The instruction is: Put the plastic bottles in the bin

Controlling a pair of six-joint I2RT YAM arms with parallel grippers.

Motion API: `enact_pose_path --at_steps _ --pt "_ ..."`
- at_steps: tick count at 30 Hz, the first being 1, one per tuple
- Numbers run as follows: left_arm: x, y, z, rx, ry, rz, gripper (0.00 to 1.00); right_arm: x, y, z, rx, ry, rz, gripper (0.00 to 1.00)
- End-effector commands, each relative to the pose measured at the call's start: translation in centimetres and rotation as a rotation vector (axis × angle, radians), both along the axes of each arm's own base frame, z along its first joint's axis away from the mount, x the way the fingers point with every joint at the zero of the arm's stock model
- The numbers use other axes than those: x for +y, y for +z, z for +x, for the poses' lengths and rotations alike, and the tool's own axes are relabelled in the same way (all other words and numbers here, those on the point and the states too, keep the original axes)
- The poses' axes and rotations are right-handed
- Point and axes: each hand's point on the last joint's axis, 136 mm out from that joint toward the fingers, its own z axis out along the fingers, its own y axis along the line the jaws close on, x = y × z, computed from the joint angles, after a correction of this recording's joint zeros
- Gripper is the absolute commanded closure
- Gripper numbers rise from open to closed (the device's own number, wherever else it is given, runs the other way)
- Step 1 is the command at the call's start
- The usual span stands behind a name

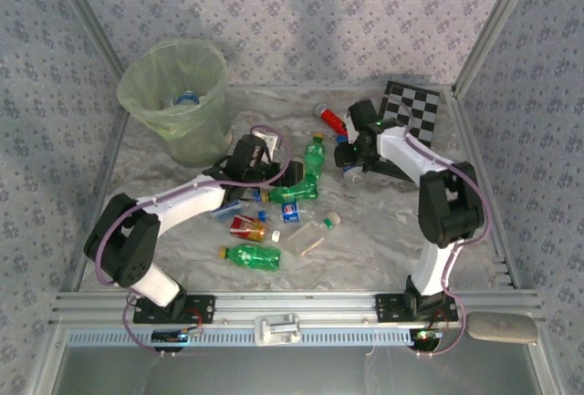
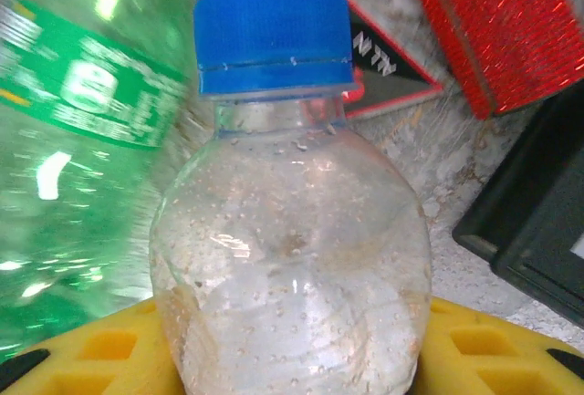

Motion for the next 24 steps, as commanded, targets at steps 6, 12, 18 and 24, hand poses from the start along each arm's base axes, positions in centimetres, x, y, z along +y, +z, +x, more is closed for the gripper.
enact_pose_path --at_steps 6,12,18,24 --pt "-4.9 5.0 -2.0 -0.024 -0.147 -0.304 0.00 4.5 7.4 0.1 -0.132 -0.067 0.445 0.50" --pt "-7.3 5.4 -3.2 -0.032 -0.215 -0.333 0.00 6.0 9.4 -0.4 -0.164 -0.111 0.634 0.51" --pt "-8.2 4.8 -2.7 -0.026 -0.234 -0.304 0.00 8.2 10.7 -1.3 -0.140 -0.073 0.762 0.52" --pt "-8.4 4.1 -1.6 -0.053 -0.236 -0.219 0.00 8.7 11.4 -2.2 -0.135 -0.056 0.816 0.52"
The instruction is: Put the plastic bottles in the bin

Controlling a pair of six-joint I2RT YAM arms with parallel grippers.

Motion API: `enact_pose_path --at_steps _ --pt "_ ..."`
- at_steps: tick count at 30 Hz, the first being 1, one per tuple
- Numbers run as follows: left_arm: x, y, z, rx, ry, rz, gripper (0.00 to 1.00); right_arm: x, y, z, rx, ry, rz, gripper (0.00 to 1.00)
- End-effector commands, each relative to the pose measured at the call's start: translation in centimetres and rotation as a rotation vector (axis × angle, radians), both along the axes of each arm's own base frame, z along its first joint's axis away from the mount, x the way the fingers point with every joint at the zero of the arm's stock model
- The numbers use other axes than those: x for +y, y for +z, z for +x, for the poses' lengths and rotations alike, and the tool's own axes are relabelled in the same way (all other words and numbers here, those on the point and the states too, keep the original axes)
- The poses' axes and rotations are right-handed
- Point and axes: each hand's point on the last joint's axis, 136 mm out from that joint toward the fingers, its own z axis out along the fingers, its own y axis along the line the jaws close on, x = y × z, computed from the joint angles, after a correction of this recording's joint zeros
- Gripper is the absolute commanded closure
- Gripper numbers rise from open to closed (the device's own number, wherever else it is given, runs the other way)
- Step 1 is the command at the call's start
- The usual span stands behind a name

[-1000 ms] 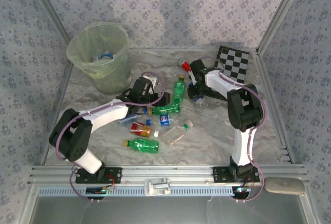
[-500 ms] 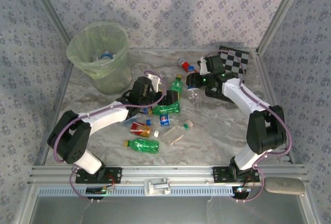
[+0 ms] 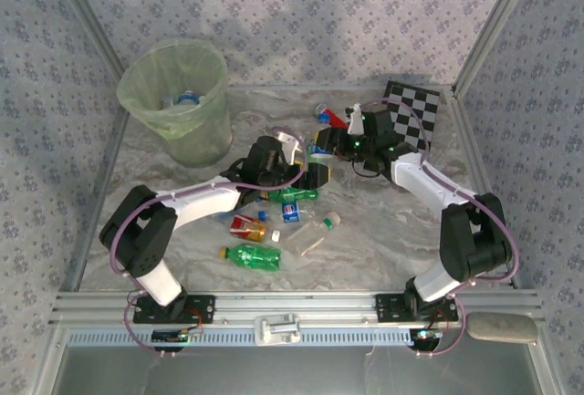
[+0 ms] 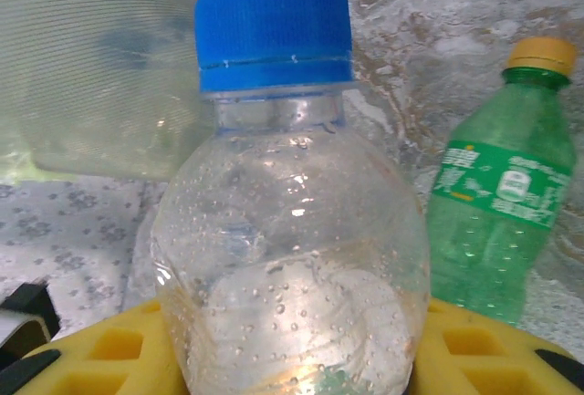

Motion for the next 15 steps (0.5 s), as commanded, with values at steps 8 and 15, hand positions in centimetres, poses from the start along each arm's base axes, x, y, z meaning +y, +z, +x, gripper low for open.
enact_pose_path --at_steps 8,15 --pt "-1.20 0.99 1.72 -0.042 0.005 -0.004 0.03 1.01 2.96 -1.22 -0.048 0.035 0.098 0.52" --pt "-1.49 0.74 1.91 -0.027 0.006 -0.024 0.23 1.14 2.98 -1.23 -0.055 0.040 0.102 0.52"
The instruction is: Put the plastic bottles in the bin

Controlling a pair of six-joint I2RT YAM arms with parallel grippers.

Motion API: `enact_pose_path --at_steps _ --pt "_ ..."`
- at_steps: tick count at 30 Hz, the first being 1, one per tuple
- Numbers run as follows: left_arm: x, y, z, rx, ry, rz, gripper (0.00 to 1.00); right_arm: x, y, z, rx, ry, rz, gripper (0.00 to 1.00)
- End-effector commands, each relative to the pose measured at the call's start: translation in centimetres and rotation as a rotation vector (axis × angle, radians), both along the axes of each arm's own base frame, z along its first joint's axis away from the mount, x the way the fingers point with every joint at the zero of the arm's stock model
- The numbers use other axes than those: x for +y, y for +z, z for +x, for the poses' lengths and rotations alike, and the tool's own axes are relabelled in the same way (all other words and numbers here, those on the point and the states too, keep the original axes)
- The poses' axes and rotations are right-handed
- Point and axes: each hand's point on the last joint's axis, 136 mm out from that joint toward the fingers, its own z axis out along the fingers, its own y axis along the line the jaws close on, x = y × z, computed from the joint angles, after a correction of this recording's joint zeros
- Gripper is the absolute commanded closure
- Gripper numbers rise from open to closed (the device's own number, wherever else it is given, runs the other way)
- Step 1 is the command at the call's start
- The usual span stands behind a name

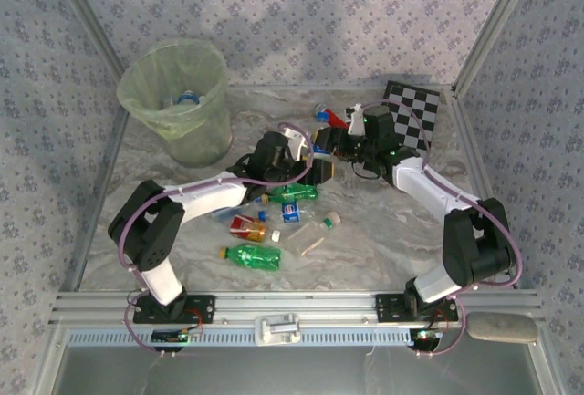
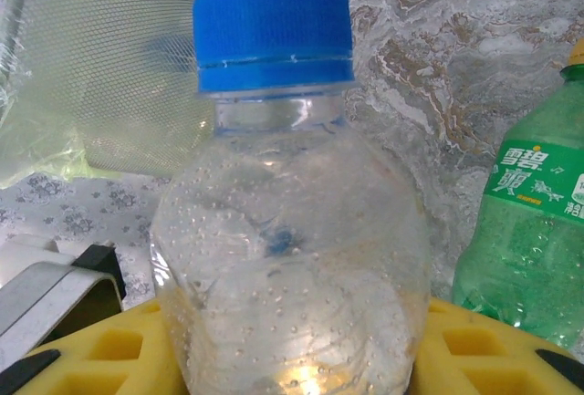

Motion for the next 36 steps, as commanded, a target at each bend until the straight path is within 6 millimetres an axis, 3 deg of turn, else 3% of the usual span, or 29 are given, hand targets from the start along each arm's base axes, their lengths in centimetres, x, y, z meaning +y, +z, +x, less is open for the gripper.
enact_pose_path --at_steps 1,6,12,17,21,25,29,36 --pt "-0.1 0.4 0.9 -0.012 0.019 -0.014 0.28 0.5 1.6 -0.6 -0.032 0.023 0.041 0.52" --pt "0.2 0.3 1.1 -0.005 0.029 -0.007 0.45 0.4 1.6 -0.6 -0.034 0.021 0.043 0.49" --pt "1.5 -0.5 1.6 0.014 0.078 0.013 0.46 -0.9 2.6 -0.2 -0.060 0.002 0.020 0.26" --pt "2.9 -1.3 1.6 0.029 0.110 0.045 0.46 -3.6 4.1 0.1 -0.100 -0.051 -0.002 0.20" --pt "4.2 -0.9 1.8 0.013 0.134 0.069 0.46 -5.7 4.1 0.0 -0.116 -0.106 -0.039 0.14" --pt "6.0 1.0 2.4 -0.051 0.166 0.112 0.46 -7.7 3.8 -0.3 -0.117 -0.177 -0.080 0.00" --pt "8.8 4.1 3.8 -0.127 0.236 0.183 0.47 -8.9 3.0 -0.7 -0.129 -0.202 -0.154 0.00" --pt "14.3 12.1 6.2 -0.292 0.367 0.325 0.47 -8.9 1.3 -1.2 -0.097 -0.202 -0.161 0.00"
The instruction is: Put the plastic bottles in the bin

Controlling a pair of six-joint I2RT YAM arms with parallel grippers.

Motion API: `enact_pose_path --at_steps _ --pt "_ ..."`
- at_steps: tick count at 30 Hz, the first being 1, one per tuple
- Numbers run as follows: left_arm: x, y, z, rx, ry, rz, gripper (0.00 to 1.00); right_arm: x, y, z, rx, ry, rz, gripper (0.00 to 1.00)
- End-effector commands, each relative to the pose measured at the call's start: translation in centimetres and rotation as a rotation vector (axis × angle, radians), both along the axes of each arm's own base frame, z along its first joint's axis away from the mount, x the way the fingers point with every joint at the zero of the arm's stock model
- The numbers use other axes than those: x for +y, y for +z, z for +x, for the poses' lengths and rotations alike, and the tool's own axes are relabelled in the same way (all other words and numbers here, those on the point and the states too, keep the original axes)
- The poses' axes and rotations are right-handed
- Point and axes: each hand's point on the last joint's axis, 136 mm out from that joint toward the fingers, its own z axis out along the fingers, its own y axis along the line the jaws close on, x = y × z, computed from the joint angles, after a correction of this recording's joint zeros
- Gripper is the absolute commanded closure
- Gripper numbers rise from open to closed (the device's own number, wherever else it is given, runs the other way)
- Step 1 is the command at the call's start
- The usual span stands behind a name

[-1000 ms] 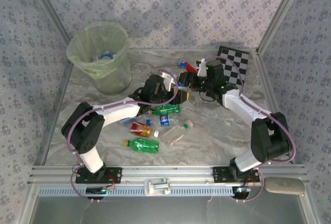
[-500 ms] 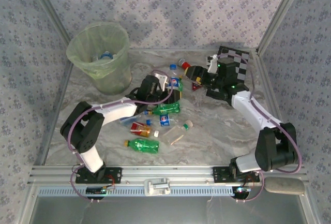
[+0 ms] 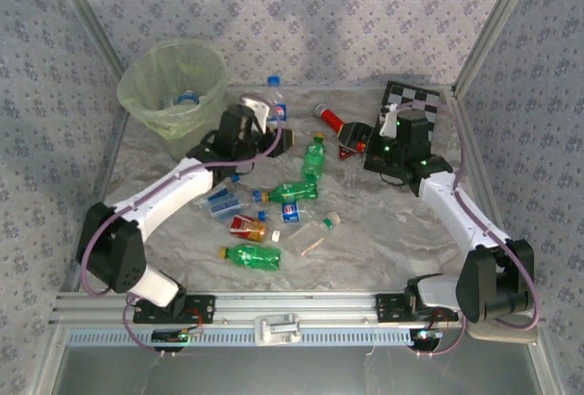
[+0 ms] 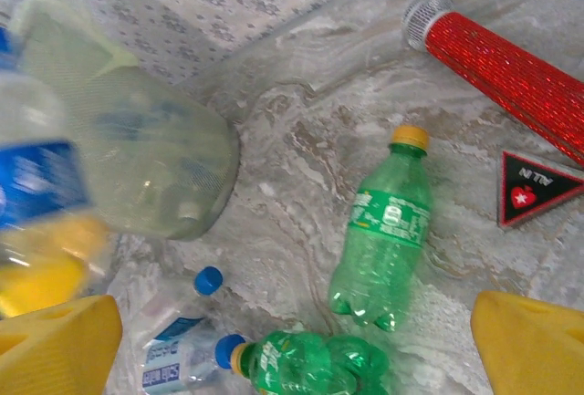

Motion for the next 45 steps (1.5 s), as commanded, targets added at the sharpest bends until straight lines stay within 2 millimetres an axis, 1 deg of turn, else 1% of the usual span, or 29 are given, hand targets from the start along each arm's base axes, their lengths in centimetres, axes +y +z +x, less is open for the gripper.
enact_pose_path --at_steps 1,6,9,12,13,15,18,20,24,29,34,38,40,43,45 --pt "4.1 5.1 0.7 -0.100 0.092 0.127 0.47 -0.4 -1.1 -0.4 0.010 -0.011 -0.025 0.00" --pt "9.9 9.8 2.2 -0.104 0.240 0.205 0.47 -0.3 -2.2 -0.4 0.033 -0.008 -0.023 0.00" --pt "13.3 11.8 3.0 -0.120 0.316 0.245 0.47 -0.1 -2.5 -0.3 0.037 0.001 -0.019 0.00" --pt "17.0 13.2 3.6 -0.122 0.403 0.299 0.46 0.0 -2.5 -0.2 0.038 0.007 -0.019 0.00" --pt "18.0 13.6 3.8 -0.121 0.424 0.302 0.46 -0.1 -2.6 -0.2 0.040 0.006 -0.020 0.00" --pt "20.0 13.7 4.1 -0.098 0.460 0.321 0.46 -0.1 -2.6 -0.2 0.040 0.006 -0.024 0.00" --pt "22.1 13.5 4.6 -0.068 0.501 0.346 0.46 -0.2 -2.6 -0.2 0.041 0.004 -0.030 0.00" --pt "23.2 13.0 5.0 -0.046 0.521 0.355 0.45 -0.4 -2.6 -0.2 0.042 0.000 -0.034 0.00" --pt "24.4 10.8 5.9 0.025 0.523 0.344 0.45 -0.5 -2.7 -0.2 0.045 -0.005 -0.041 0.00" --pt "24.6 7.9 6.8 0.112 0.501 0.352 0.45 -0.6 -2.4 -0.3 0.040 -0.004 -0.043 0.00" --pt "25.0 6.2 7.6 0.161 0.499 0.361 0.43 -0.9 -2.3 -0.6 0.035 -0.014 -0.056 0.00" --pt "25.0 5.6 7.9 0.178 0.497 0.361 0.41 -1.2 -2.2 -0.8 0.027 -0.024 -0.060 0.00" --pt "25.0 5.6 8.0 0.177 0.499 0.355 0.36 -1.3 -2.2 -0.8 0.027 -0.029 -0.064 0.00" --pt "25.0 5.9 7.9 0.169 0.504 0.345 0.18 -1.3 -2.4 -0.8 0.032 -0.027 -0.065 0.00" --pt "25.0 6.5 7.9 0.154 0.512 0.333 0.10 -1.3 -2.5 -0.7 0.034 -0.027 -0.062 0.00"
